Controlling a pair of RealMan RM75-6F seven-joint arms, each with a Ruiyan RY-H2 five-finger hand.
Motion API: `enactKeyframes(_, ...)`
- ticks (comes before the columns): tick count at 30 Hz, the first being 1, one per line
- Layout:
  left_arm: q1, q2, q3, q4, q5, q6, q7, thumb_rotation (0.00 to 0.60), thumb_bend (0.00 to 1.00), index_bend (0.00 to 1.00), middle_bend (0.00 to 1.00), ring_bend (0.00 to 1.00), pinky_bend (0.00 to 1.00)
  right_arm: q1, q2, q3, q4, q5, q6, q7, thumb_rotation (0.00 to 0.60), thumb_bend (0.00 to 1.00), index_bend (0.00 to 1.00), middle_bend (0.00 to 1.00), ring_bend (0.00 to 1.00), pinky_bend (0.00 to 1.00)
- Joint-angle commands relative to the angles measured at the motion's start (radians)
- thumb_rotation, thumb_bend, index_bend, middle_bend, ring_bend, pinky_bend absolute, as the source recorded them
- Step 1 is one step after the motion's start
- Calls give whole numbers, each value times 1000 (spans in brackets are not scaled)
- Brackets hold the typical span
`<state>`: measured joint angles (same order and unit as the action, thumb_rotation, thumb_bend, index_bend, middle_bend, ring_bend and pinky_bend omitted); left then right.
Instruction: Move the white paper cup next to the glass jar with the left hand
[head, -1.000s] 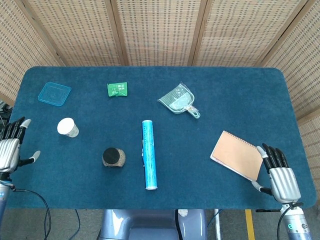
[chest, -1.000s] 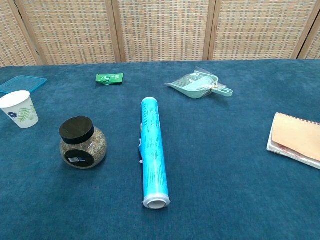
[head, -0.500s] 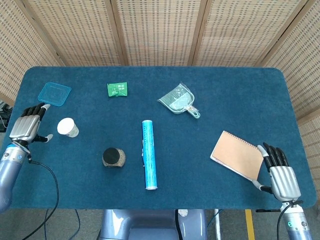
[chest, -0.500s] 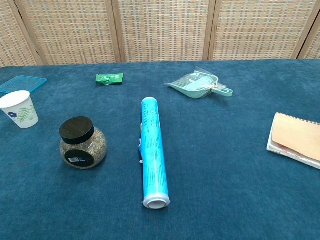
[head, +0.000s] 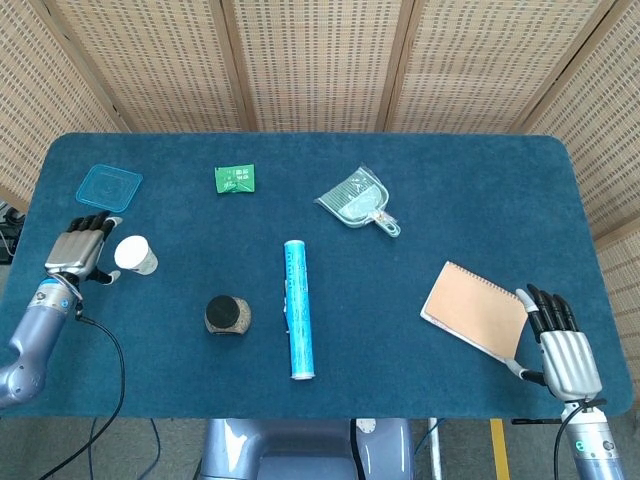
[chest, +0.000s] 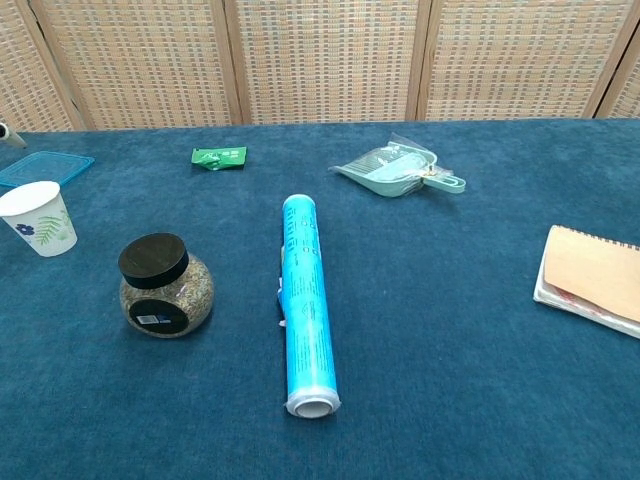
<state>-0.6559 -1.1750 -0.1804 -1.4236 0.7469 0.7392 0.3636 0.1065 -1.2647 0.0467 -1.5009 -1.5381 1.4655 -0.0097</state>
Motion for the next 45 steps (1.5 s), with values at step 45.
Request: enactKeyframes(45, -78, -46, 69, -32, -34, 79, -13, 600, 300, 323, 0, 0, 0, 2, 4, 2, -2, 17, -12, 10, 600, 4, 0, 0, 0, 0)
